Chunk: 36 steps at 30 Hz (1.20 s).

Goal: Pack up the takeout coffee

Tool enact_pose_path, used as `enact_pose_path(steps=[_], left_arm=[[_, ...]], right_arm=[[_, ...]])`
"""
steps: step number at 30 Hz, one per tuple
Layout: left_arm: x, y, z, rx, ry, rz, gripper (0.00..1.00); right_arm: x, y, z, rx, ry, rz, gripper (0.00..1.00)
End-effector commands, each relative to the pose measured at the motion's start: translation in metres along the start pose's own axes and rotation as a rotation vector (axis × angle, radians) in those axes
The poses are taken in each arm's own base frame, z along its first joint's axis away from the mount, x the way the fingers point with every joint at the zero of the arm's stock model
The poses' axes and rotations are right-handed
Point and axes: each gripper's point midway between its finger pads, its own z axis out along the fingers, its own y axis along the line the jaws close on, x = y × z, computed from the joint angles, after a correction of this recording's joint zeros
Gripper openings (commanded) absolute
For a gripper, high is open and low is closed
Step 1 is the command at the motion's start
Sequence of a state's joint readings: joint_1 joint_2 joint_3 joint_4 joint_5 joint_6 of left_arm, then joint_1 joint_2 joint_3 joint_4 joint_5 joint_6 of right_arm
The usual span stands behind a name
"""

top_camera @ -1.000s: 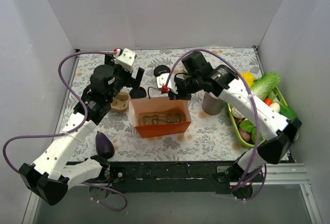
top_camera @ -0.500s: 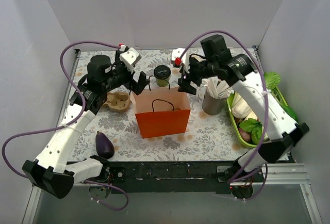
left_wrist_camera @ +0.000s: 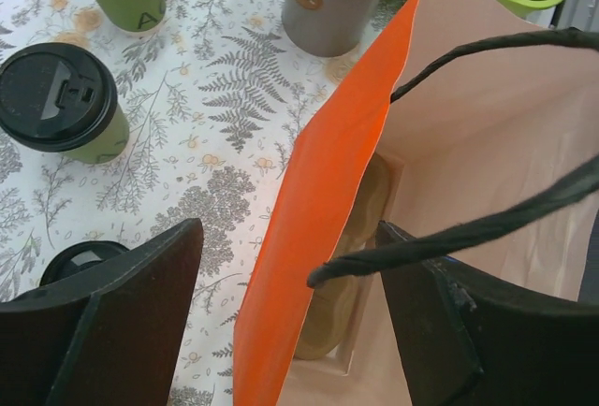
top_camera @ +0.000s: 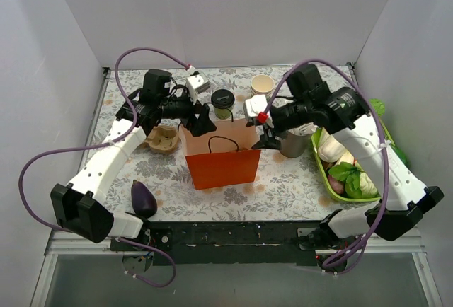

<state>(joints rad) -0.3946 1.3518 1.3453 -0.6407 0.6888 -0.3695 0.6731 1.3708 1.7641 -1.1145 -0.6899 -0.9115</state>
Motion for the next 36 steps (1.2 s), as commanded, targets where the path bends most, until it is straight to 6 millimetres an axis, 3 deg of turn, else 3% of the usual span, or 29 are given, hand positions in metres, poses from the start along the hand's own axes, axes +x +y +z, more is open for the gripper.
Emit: enact_pose_path(steps=[1, 6, 9, 11, 12, 13, 15, 18, 24, 28, 33, 34, 35, 36], left_arm=[[-0.010, -0.022, -0.010, 0.102, -0.017, 0.029, 0.72], [0.002, -0.026, -0.008, 0.110, 0.011, 0.010, 0.62], [0.012, -0.030, -0.002, 0.125, 0.040, 0.007, 0.51], [0.012, -0.034, -0.001, 0.146, 0.050, 0.008, 0.41], [0.012, -0.035, 0.001, 0.157, 0.058, 0.000, 0.27], [0.015, -0.037, 0.003, 0.172, 0.074, -0.023, 0.22], [0.003, -0.039, 0.001, 0.178, 0.060, -0.043, 0.10], [-0.021, -0.037, -0.007, 0.149, 0.015, -0.015, 0.00], [-0.058, -0.033, -0.022, 0.104, -0.009, 0.041, 0.00], [-0.064, -0.029, -0.026, 0.086, 0.007, 0.057, 0.00], [-0.057, -0.022, -0.022, 0.068, 0.029, 0.073, 0.00], [-0.055, -0.020, -0.020, 0.057, 0.032, 0.067, 0.06], [-0.043, -0.014, -0.016, 0.033, 0.058, 0.047, 0.26], [-0.039, -0.008, -0.014, 0.005, 0.068, 0.018, 0.57]], right_arm=[[0.010, 0.029, 0.025, -0.134, -0.007, -0.055, 0.66], [0.020, 0.033, 0.051, -0.197, 0.032, -0.085, 0.60], [0.033, 0.030, 0.065, -0.179, 0.073, -0.056, 0.50], [0.036, 0.027, 0.067, -0.169, 0.083, -0.042, 0.39], [0.036, 0.025, 0.068, -0.162, 0.092, -0.039, 0.33], [0.035, 0.025, 0.068, -0.159, 0.094, -0.031, 0.17], [0.026, 0.018, 0.062, -0.126, 0.083, -0.038, 0.02], [0.002, 0.005, 0.050, -0.050, 0.037, -0.057, 0.01], [-0.035, -0.014, 0.029, 0.040, -0.014, -0.078, 0.01], [-0.044, -0.017, 0.025, 0.057, -0.027, -0.077, 0.01], [-0.037, -0.014, 0.030, 0.038, -0.012, -0.060, 0.01], [-0.034, -0.014, 0.032, 0.036, -0.005, -0.060, 0.01], [-0.024, -0.011, 0.038, 0.019, 0.011, -0.040, 0.01], [-0.018, -0.012, 0.041, 0.025, 0.024, -0.024, 0.09]])
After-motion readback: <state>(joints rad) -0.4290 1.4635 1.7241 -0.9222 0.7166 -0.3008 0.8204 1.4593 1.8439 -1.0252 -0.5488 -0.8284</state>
